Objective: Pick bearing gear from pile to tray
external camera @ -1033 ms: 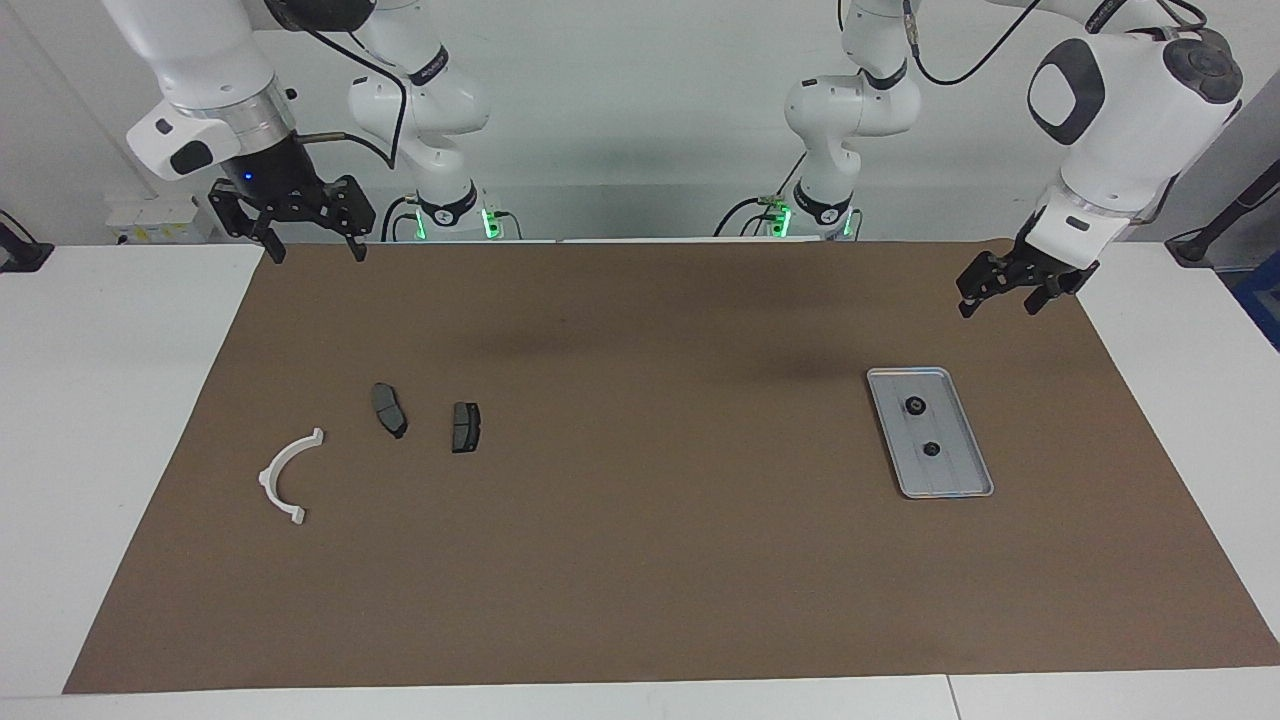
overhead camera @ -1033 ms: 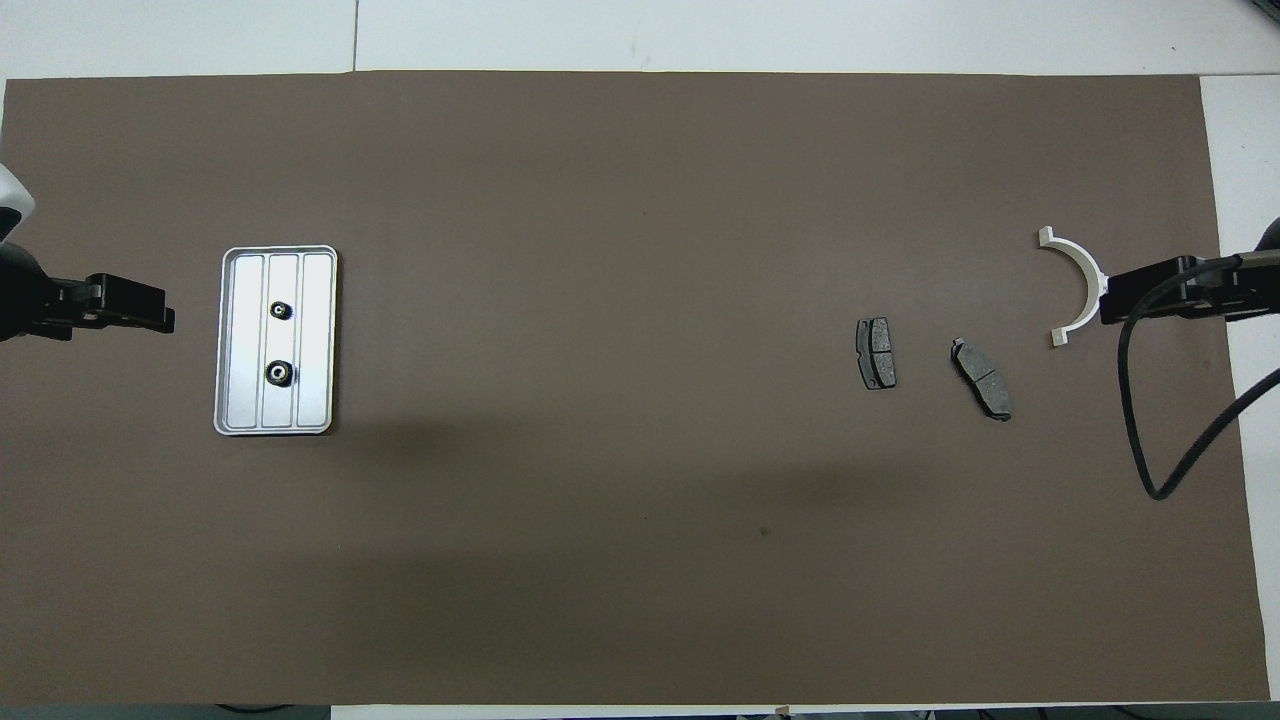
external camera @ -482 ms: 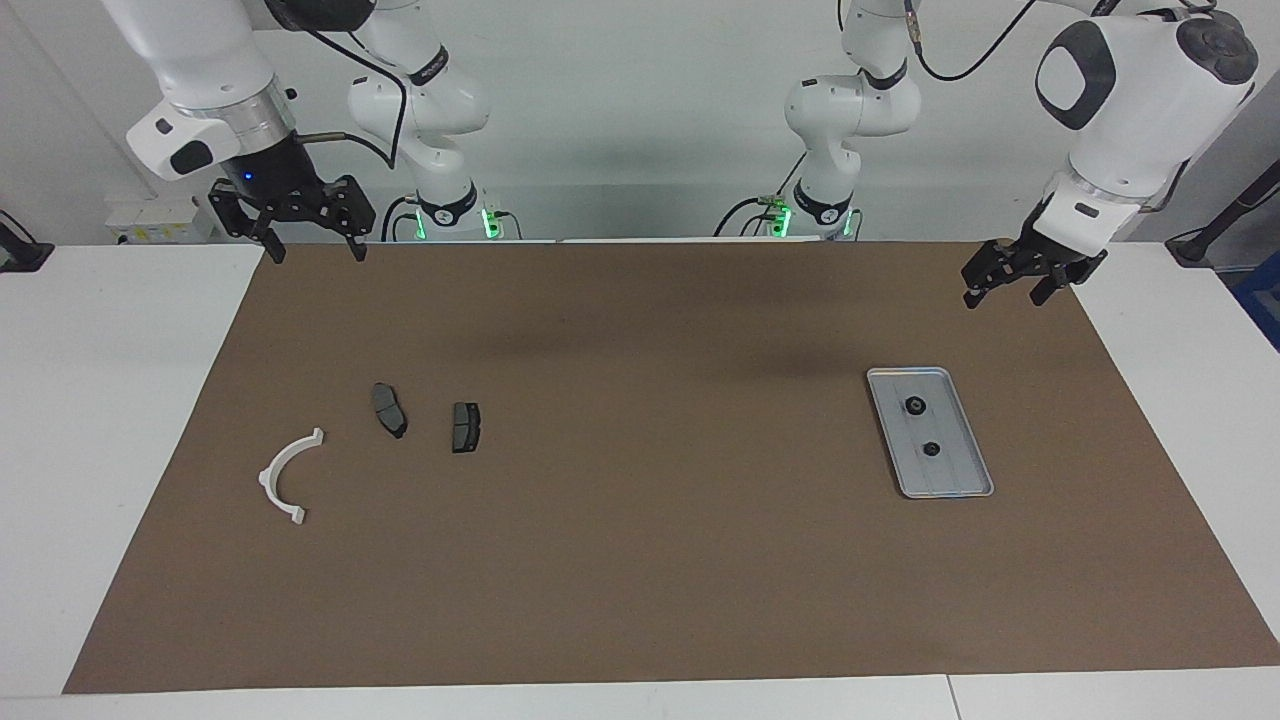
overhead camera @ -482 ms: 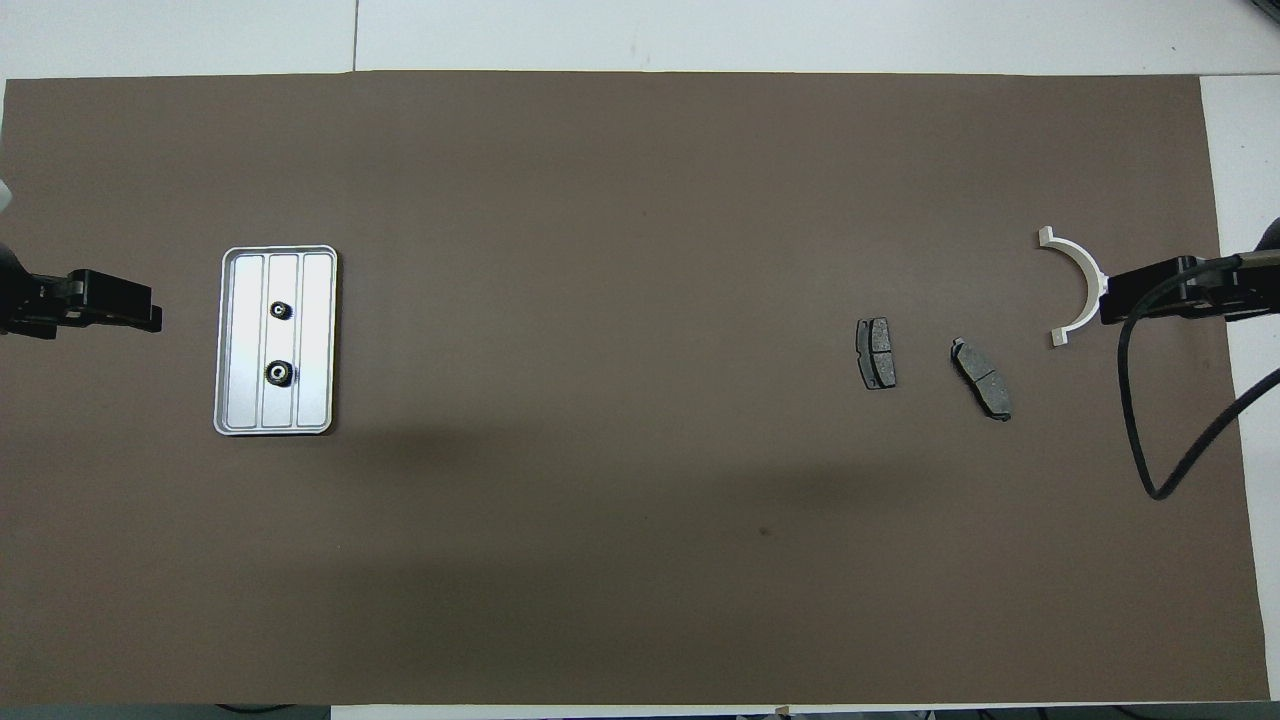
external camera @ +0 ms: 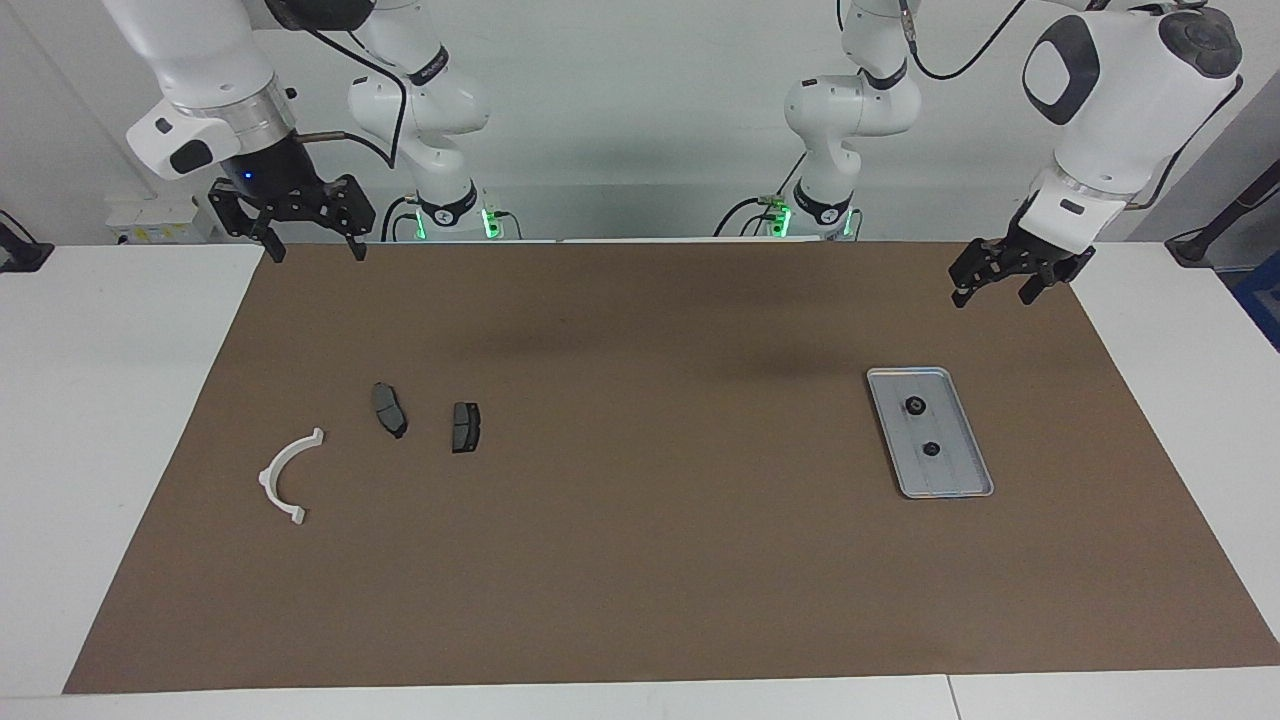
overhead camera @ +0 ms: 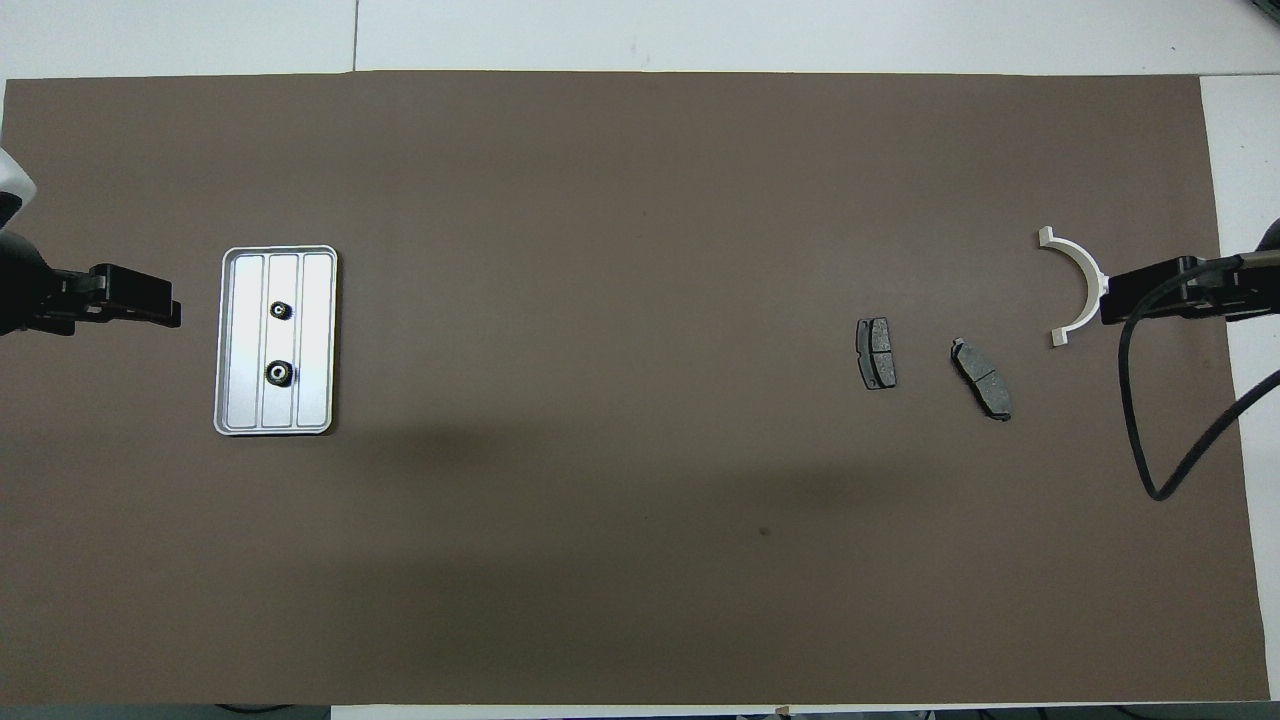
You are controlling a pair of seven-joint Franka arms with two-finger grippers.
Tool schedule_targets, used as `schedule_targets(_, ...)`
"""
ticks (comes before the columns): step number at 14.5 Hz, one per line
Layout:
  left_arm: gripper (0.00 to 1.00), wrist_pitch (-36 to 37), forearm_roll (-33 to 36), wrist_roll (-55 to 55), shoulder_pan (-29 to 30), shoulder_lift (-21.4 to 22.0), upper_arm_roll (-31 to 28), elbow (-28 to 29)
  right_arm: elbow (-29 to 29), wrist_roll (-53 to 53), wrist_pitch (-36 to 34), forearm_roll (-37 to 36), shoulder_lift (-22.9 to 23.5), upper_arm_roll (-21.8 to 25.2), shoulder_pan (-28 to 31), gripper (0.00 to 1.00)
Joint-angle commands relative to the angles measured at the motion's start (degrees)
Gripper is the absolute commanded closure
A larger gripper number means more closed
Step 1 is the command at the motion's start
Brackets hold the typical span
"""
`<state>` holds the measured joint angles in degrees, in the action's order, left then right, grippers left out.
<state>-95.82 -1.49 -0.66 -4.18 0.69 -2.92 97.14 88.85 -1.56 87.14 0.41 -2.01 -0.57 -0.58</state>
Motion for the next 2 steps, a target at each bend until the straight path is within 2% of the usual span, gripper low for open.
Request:
schedule_targets(1,0.0,1.2,-0.2,-0.8,-0.4,-0.8,-0.5,-1.6,1.3,1.8,0.3,-0.8,-1.4,0.5,-0.4,0.0)
schedule_targets(2,0.0,1.2,-0.1,-0.8,-0.4,-0.8,-0.5,-1.6,1.3,1.8,0.3,-0.8,-1.4,0.5,-0.4,0.0)
